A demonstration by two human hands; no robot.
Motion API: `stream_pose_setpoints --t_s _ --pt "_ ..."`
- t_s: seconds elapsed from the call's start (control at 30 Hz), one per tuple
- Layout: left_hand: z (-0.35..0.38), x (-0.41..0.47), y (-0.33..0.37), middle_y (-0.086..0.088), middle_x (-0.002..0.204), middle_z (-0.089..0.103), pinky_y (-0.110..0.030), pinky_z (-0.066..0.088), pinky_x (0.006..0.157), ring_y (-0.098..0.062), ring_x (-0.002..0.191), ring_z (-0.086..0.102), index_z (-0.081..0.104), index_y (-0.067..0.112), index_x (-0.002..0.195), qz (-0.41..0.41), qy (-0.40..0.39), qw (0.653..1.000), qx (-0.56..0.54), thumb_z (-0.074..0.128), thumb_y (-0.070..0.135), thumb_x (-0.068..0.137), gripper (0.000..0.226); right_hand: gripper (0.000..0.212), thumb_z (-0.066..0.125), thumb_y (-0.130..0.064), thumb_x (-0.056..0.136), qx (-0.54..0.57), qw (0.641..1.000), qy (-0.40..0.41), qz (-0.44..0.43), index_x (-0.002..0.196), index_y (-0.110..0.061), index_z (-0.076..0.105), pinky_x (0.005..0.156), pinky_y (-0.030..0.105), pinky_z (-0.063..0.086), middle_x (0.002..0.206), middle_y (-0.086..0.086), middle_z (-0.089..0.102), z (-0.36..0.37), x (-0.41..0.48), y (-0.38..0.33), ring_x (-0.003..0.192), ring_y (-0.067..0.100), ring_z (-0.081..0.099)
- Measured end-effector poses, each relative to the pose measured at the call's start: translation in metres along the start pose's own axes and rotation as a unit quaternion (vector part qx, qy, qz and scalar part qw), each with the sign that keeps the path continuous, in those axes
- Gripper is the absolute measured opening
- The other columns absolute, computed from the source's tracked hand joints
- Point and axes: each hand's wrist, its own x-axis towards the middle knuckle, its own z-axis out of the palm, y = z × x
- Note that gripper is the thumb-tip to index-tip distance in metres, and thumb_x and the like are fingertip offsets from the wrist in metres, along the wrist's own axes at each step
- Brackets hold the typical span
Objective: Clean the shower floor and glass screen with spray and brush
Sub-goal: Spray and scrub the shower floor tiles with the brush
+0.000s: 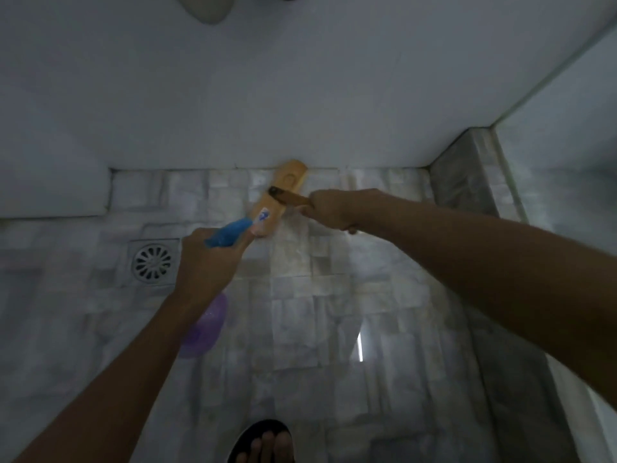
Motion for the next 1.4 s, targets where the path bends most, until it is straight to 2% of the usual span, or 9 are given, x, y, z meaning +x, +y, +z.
stream_pose_setpoints --t_s 0.13,0.3,0.43,0.63,0.73,0.83,0.93,1.1,1.4 --pt "-0.03 0.004 -0.022 -0.012 0.063 0.07 -0.045 0.059 0.058 -0.02 0.054 0.067 0.07 0.007 0.071 -0.055 0.036 0.997 -0.035 0.078 0.052 0.079 0.047 0.045 0.028 -0.054 0.104 -0.027 0.999 -0.017 -0.029 0.113 -0.014 0.046 0.049 0.034 0.055 0.097 0.015 0.064 0.013 0.01 -0.058 0.067 0.028 0.066" --pt "-0.07 -0.008 -0.054 -0.011 0.058 0.061 -0.032 0.049 0.055 -0.022 0.051 0.057 0.062 0.002 0.063 -0.068 0.075 0.995 -0.022 0.081 0.05 0.077 0.054 0.059 0.029 -0.068 0.095 -0.091 0.994 -0.057 0.003 0.126 -0.022 0.05 0.072 0.041 0.059 0.113 0.004 0.059 0.035 -0.051 0.012 0.088 0.03 0.069" --pt "-0.12 -0.02 -0.089 -0.011 0.052 0.057 -0.03 0.046 0.056 -0.018 0.05 0.055 0.058 0.012 0.055 -0.106 0.118 0.987 -0.007 0.081 0.055 0.074 0.052 0.035 0.033 -0.061 0.1 -0.144 0.986 -0.083 0.028 0.103 -0.029 0.048 0.081 0.048 0.058 0.099 0.002 0.061 0.041 -0.082 0.037 0.083 0.022 0.067" --pt "-0.179 -0.056 -0.131 -0.018 0.062 0.066 -0.043 0.058 0.067 -0.024 0.055 0.061 0.065 0.0 0.066 -0.141 0.15 0.978 -0.019 0.082 0.053 0.074 0.056 0.058 0.025 -0.073 0.091 -0.116 0.987 -0.054 -0.097 0.108 -0.024 0.05 0.082 0.048 0.059 0.106 0.008 0.064 0.06 0.001 -0.152 0.088 0.029 0.068" --pt "-0.198 -0.072 -0.145 -0.024 0.067 0.066 -0.047 0.058 0.065 -0.023 0.055 0.058 0.064 0.0 0.066 -0.17 0.186 0.967 -0.042 0.082 0.053 0.073 0.057 0.047 0.029 -0.054 0.105 -0.083 0.991 -0.046 -0.094 0.12 -0.014 0.048 0.059 0.036 0.055 0.106 0.014 0.063 0.071 0.03 -0.25 0.076 0.029 0.065" --pt "-0.213 -0.087 -0.156 -0.021 0.066 0.066 -0.044 0.057 0.063 -0.023 0.057 0.06 0.064 0.0 0.067 -0.182 0.211 0.959 -0.056 0.083 0.056 0.072 0.059 0.042 0.029 -0.056 0.103 -0.102 0.99 -0.049 -0.081 0.119 -0.021 0.046 0.057 0.034 0.056 0.104 0.016 0.066 0.081 0.034 -0.257 0.071 0.028 0.065" --pt "-0.228 -0.112 -0.168 -0.016 0.063 0.065 -0.038 0.054 0.062 -0.021 0.054 0.057 0.063 0.003 0.064 -0.19 0.225 0.953 -0.067 0.084 0.051 0.072 0.053 0.055 0.028 -0.062 0.099 -0.154 0.983 -0.066 -0.076 0.124 -0.019 0.051 0.082 0.046 0.061 0.113 0.014 0.067 0.09 0.004 -0.225 0.089 0.03 0.071" --pt "-0.244 -0.148 -0.188 -0.012 0.057 0.063 -0.034 0.05 0.058 -0.017 0.051 0.053 0.061 0.016 0.06 -0.207 0.286 0.934 -0.049 0.084 0.052 0.071 0.044 0.058 0.029 -0.068 0.094 -0.211 0.969 -0.118 -0.048 0.119 -0.02 0.051 0.079 0.051 0.061 0.099 0.006 0.067 0.119 -0.045 -0.199 0.081 0.027 0.072" --pt "-0.276 -0.185 -0.222 -0.005 0.057 0.065 -0.026 0.047 0.06 -0.017 0.053 0.061 0.065 0.014 0.058 -0.239 0.3 0.923 -0.041 0.085 0.054 0.068 0.045 0.043 0.03 -0.03 0.11 -0.156 0.971 -0.097 -0.152 0.15 -0.015 0.036 0.08 0.051 0.061 0.13 0.022 0.055 0.159 -0.058 -0.379 0.098 0.041 0.066"
